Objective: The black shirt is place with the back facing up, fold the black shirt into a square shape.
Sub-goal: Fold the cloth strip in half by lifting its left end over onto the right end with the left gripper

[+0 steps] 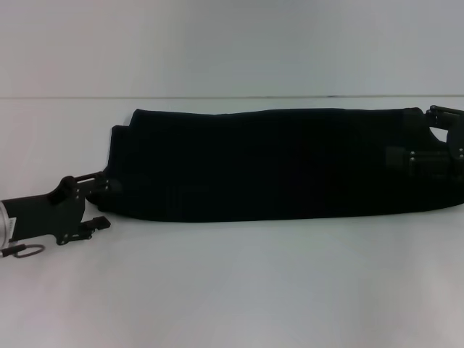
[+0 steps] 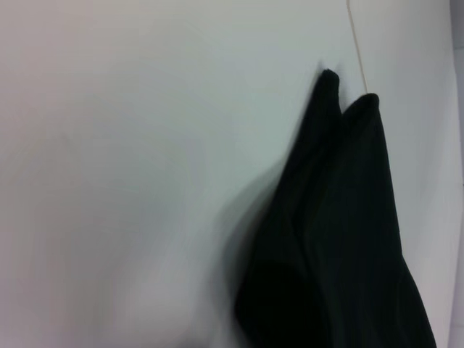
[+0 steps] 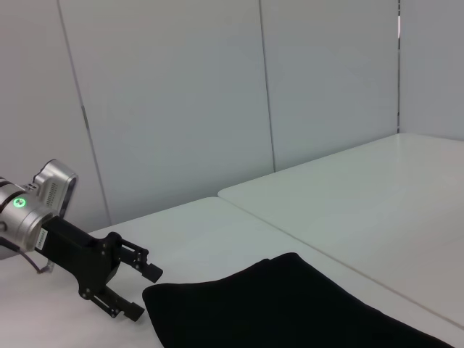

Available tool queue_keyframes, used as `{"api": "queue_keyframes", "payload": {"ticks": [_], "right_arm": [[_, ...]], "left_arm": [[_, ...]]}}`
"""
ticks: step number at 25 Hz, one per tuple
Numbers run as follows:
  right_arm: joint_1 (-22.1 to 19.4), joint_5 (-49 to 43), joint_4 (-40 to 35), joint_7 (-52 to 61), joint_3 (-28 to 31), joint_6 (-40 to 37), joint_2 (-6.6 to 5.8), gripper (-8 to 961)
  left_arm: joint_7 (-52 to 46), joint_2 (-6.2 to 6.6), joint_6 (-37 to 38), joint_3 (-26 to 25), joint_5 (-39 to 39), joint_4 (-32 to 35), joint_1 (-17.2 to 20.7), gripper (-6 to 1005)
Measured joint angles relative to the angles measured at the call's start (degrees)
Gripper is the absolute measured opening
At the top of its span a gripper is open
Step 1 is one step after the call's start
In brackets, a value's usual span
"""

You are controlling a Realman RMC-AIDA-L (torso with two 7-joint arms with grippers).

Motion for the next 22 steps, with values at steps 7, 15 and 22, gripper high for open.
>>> {"api": "queue_keyframes", "payload": {"ticks": [7,15,22], "right_arm": [[0.05,0.00,-0.01,0.00,0.00,0.00,0.00,924],[0.14,0.00,-0.06,0.08,0.27,0.00,0.00,923],[0.25,0.00,-0.06,0.03,0.35,0.03,0.00,922]], "left_arm": [[-0.03,0.03,-2.59,0.01,-0.33,-1.12,-0.77,797],[0.14,0.27,-3.59,0.09,-0.33,-1.25,-1.40,787],[0.42,0.52,-3.93,0.09,-0.32,-1.25,-1.86,759]]}}
